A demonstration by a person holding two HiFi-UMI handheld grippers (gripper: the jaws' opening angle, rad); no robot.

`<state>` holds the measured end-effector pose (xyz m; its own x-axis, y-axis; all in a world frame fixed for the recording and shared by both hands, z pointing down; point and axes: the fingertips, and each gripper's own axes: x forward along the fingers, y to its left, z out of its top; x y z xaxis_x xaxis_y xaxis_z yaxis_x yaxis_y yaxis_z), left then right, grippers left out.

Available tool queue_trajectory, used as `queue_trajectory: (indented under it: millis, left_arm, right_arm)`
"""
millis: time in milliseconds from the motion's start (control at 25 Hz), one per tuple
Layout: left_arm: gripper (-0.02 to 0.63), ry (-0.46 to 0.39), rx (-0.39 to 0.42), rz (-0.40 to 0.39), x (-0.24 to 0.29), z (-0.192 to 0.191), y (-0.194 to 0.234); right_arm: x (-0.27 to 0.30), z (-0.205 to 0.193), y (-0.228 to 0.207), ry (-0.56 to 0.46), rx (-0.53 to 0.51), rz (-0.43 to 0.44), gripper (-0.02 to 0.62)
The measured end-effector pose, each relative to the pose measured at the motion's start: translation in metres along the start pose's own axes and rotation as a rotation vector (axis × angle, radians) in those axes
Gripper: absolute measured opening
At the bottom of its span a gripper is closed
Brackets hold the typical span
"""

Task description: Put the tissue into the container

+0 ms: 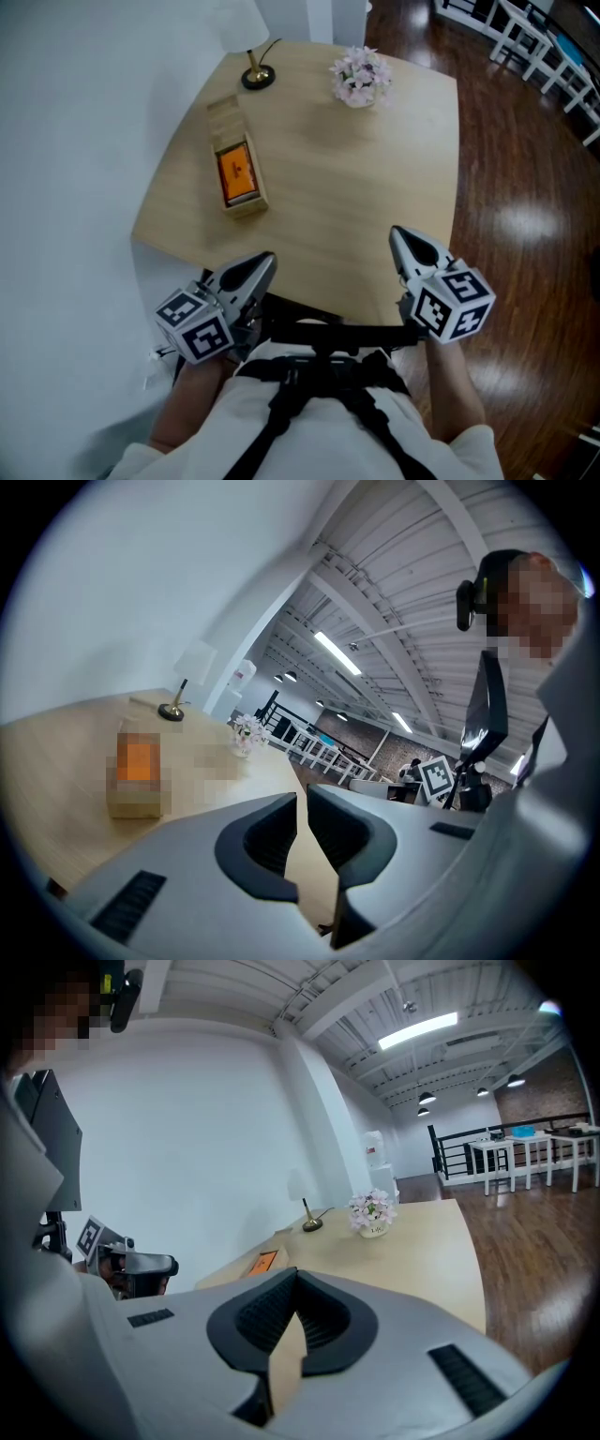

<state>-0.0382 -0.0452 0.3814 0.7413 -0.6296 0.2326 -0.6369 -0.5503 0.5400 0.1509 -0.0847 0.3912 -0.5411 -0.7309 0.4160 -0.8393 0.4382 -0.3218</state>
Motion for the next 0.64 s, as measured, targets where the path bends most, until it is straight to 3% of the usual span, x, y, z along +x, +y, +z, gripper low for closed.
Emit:
queue_trajectory:
  millis: [640]
  left_arm:
    - [0.029, 0.004, -0.009, 0.002, -0.0007, -0.0023, 0.0014]
  right_arm:
    - [0.0005, -0.005, -0.0021, 0.01, 0.008, -0.006, -0.014]
